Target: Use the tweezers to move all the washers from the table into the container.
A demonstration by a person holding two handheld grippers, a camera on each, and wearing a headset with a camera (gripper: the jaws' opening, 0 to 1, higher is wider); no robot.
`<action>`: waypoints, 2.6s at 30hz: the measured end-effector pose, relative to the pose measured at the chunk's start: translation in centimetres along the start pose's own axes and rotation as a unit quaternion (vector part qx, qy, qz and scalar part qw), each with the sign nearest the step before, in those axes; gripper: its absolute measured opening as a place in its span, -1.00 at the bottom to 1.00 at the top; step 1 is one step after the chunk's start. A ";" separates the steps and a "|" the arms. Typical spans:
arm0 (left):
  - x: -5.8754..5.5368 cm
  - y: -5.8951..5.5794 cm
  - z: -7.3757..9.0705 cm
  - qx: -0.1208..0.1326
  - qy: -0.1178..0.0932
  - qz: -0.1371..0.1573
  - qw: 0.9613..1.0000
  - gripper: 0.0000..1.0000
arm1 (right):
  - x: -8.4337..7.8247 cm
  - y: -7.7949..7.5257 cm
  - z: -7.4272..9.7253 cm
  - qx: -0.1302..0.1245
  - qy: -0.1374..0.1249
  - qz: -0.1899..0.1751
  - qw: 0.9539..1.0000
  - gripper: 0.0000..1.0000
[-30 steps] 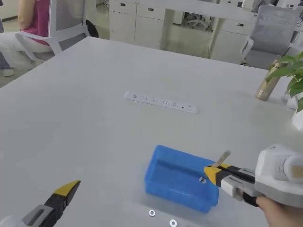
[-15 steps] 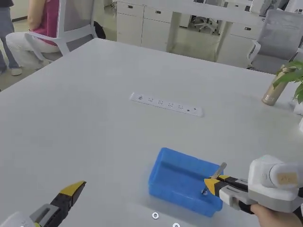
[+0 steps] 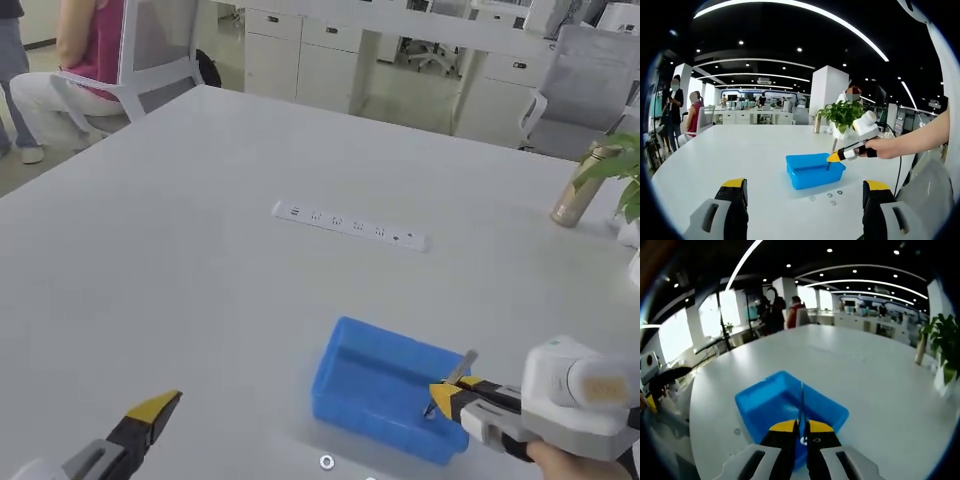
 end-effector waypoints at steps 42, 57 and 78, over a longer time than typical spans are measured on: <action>-0.4 -0.3 -0.2 -0.017 0.014 -0.002 1.000 0.87 | -4.9 4.6 3.5 0.103 0.013 -0.071 0.992 -0.94; -0.5 -0.4 -0.2 -0.021 0.018 -0.003 1.000 0.84 | -5.9 4.7 2.8 0.090 0.035 -0.063 0.993 -0.93; -0.4 -0.4 -0.2 -0.021 0.016 -0.011 1.000 0.86 | -5.9 6.1 3.4 0.075 0.042 0.006 0.996 -0.93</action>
Point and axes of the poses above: the centre of the closed fingertips' face, and the gripper's own axes: z roughly backward along the fingers, y roughly to its left, x roughly out of its top, the point moved 7 cm from there along z, roughly backward along the fingers, and after that the axes turned 11 degrees about -z, right-handed, at the moved point
